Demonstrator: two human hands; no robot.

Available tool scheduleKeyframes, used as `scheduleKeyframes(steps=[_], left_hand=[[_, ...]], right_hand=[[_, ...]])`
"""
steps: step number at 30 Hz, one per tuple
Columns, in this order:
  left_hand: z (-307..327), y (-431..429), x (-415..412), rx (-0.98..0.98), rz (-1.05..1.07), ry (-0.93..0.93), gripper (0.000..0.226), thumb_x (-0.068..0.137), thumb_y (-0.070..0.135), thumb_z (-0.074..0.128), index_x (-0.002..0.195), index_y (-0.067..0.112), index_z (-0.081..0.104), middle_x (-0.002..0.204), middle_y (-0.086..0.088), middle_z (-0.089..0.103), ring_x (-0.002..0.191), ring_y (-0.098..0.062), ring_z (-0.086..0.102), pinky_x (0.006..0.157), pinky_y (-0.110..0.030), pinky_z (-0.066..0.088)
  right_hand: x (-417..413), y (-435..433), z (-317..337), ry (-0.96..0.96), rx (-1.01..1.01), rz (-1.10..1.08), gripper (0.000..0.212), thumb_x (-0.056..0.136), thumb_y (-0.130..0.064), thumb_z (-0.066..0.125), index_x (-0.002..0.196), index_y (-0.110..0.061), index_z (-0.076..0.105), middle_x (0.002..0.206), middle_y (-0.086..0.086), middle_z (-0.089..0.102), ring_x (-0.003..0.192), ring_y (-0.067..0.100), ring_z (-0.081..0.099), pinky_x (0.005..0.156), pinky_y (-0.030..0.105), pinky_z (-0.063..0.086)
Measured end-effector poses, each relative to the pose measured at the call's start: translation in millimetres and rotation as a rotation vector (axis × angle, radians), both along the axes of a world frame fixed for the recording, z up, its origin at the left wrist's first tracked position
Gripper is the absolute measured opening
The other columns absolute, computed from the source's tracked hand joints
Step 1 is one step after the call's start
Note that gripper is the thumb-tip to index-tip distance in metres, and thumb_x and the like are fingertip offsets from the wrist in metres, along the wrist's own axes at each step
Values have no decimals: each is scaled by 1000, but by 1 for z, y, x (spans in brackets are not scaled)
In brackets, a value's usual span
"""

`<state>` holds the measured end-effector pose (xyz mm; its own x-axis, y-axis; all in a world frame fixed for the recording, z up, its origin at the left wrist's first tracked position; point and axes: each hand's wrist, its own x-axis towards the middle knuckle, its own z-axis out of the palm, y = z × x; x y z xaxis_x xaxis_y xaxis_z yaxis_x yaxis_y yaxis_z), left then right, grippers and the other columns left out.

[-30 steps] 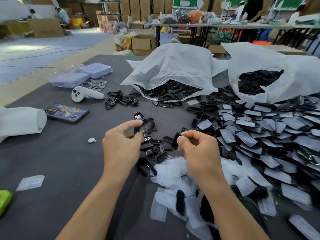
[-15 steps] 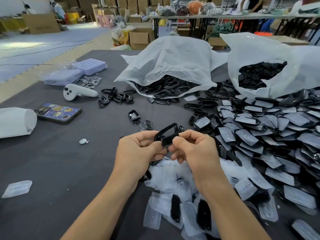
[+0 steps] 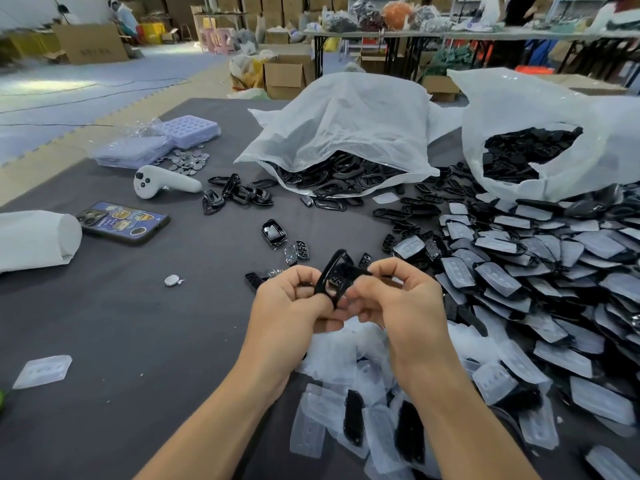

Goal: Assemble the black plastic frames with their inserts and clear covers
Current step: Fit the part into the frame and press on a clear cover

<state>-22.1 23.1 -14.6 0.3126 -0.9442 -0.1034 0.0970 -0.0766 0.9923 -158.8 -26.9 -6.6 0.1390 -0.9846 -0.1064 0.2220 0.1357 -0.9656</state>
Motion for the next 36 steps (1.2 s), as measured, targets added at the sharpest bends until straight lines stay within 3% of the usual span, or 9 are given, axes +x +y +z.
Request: scheduleKeyframes(steps=[3, 7, 10, 17, 19, 22, 25, 30, 36], left_hand=[[2, 3, -2, -26, -9, -107, 26, 85, -12, 63, 88, 13, 70, 80, -14, 79, 77, -24, 78, 74, -34, 61], [2, -3, -5, -66, -33, -215, 22, 74, 10, 68, 89, 26, 67, 79, -7, 79, 85, -39, 75, 86, -55, 58], [1, -2, -9, -72, -33, -301, 23, 73, 16, 70, 88, 32, 64, 77, 1, 78, 76, -25, 74, 77, -49, 60], [4, -3, -4, -63, -4, -288, 19, 74, 23, 74, 87, 36, 70, 71, -7, 76, 70, -32, 71, 80, -57, 59], [5, -2, -3, -59, -22, -292, 22, 76, 16, 82, 85, 34, 72, 72, -5, 77, 74, -27, 76, 79, -49, 62], [2, -1, -1, -73, 12, -404, 28, 79, 14, 86, 86, 38, 76, 73, 13, 78, 72, -2, 74, 67, -14, 53], [2, 2, -3, -129, 55, -472, 30, 78, 24, 83, 98, 45, 76, 85, 22, 78, 79, 1, 73, 68, -7, 51], [-1, -5, 7, -159, 96, -369, 39, 86, 10, 76, 100, 46, 79, 85, 13, 80, 78, -12, 76, 69, -26, 60], [-4, -10, 8, -88, 97, -250, 31, 74, 20, 76, 95, 42, 81, 84, -6, 81, 93, -46, 72, 85, -61, 62]], right_hand=[[1, 3, -2, 51, -62, 37, 22, 87, 9, 65, 71, -6, 69, 66, 17, 70, 55, 18, 60, 50, 22, 46], [5, 2, -6, 284, -233, -45, 29, 93, -13, 69, 66, -22, 75, 57, -1, 67, 50, 5, 58, 51, 16, 44], [6, 2, -9, 433, -308, -14, 39, 94, -22, 68, 56, -22, 64, 46, -8, 49, 47, 4, 41, 48, 19, 35], [7, 3, -2, 215, -314, 68, 36, 97, -4, 65, 74, -26, 81, 54, -16, 63, 51, -3, 55, 53, 6, 40], [6, 4, -1, 235, -325, 97, 32, 96, -5, 66, 78, -25, 82, 53, -17, 64, 51, -3, 56, 53, 6, 40], [5, 2, -4, 342, -327, 33, 26, 94, -11, 70, 79, -28, 82, 54, -16, 65, 52, -1, 57, 54, 10, 42], [1, 0, -8, 469, -383, -22, 23, 93, -16, 73, 79, -32, 82, 63, -15, 72, 60, 3, 67, 59, 18, 51], [-6, 1, -10, 656, -490, 50, 25, 89, -20, 76, 86, -45, 74, 62, -15, 70, 55, 5, 60, 51, 22, 47], [-6, -2, -10, 433, -312, -90, 21, 80, -9, 85, 78, -30, 81, 71, -9, 76, 67, 13, 75, 67, 32, 62]])
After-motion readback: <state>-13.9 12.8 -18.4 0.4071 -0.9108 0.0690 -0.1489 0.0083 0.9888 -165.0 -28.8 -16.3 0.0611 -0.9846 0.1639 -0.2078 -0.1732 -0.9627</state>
